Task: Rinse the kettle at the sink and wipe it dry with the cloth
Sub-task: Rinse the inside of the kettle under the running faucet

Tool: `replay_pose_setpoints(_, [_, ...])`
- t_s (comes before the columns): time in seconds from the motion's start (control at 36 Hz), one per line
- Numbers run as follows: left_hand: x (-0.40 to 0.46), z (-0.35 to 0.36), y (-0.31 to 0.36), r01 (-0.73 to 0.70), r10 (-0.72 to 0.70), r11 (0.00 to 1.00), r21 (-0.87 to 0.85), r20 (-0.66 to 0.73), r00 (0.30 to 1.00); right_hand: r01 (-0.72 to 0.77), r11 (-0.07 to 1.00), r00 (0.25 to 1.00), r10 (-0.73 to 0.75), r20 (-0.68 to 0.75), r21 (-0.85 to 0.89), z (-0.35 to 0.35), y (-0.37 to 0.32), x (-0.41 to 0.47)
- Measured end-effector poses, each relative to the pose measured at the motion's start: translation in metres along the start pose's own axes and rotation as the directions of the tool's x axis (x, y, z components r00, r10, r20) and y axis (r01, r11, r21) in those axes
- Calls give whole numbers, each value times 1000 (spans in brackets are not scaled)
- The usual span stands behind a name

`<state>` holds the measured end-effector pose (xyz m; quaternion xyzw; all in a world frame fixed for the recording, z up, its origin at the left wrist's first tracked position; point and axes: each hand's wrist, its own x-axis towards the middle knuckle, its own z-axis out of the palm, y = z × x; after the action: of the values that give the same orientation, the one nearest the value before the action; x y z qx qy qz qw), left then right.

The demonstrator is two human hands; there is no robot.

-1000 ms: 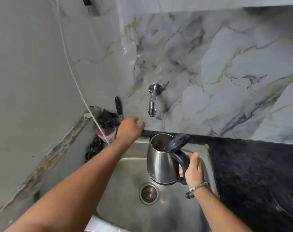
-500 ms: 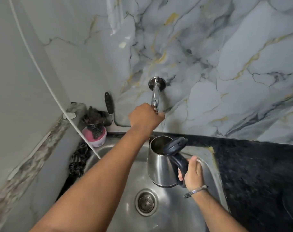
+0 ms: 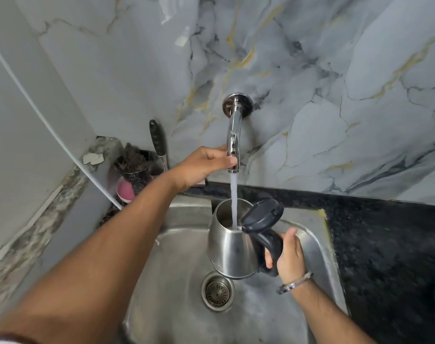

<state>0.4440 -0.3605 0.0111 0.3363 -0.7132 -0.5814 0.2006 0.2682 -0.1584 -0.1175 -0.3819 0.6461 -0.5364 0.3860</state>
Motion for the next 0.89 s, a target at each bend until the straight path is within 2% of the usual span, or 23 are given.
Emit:
replay_pose_setpoints(0.11, [-29, 20, -36, 16, -16, 1000, 3, -156, 988, -9, 1000, 1000, 9, 9, -6, -4, 0, -2])
replay_pose_setpoints(0.17, [-43, 28, -65, 75, -83, 996, -41, -267, 960, 8, 1000, 999, -7, 37, -6, -7, -1, -2])
replay_pose_setpoints(0.22, [-55, 40, -93, 118, -152, 985, -123, -314, 937, 16, 1000, 998, -16, 67, -1, -10, -3, -1])
replay_pose_setpoints(0.33, [-72, 72, -125, 164, -241, 948, -272, -284, 928, 2, 998, 992, -9, 123, 57, -17, -11, 3])
replay_pose_setpoints(0.42, [-70, 96, -132, 229, -359, 866, -444, -233, 904, -1, 996, 992, -11, 129, 91, -23, -14, 11])
replay_pose_setpoints(0.5, [-67, 116, -132, 224, -371, 810, -542, -178, 912, -51, 991, 988, 33, 152, 121, -29, -12, 22])
replay_pose_setpoints(0.56, [-63, 123, -131, 220, -401, 780, -586, -196, 895, -58, 990, 987, 37, 159, 130, -34, -9, 32])
replay_pose_setpoints(0.64, [-55, 132, -133, 165, -431, 765, -623, -304, 849, -47, 994, 985, 29, 171, 98, -38, -8, 45])
replay_pose_setpoints(0.75, [-49, 144, -134, 120, -473, 752, -648, -405, 782, 46, 995, 992, -56, 112, 91, -35, -9, 56])
replay_pose_setpoints(0.83, [-50, 150, -140, 79, -477, 748, -659, -449, 756, 157, 987, 988, -157, -4, 45, -31, -9, 60])
replay_pose_setpoints(0.89, [-52, 152, -146, 39, -472, 754, -656, -499, 727, 181, 983, 978, -182, -100, -17, -28, -6, 62])
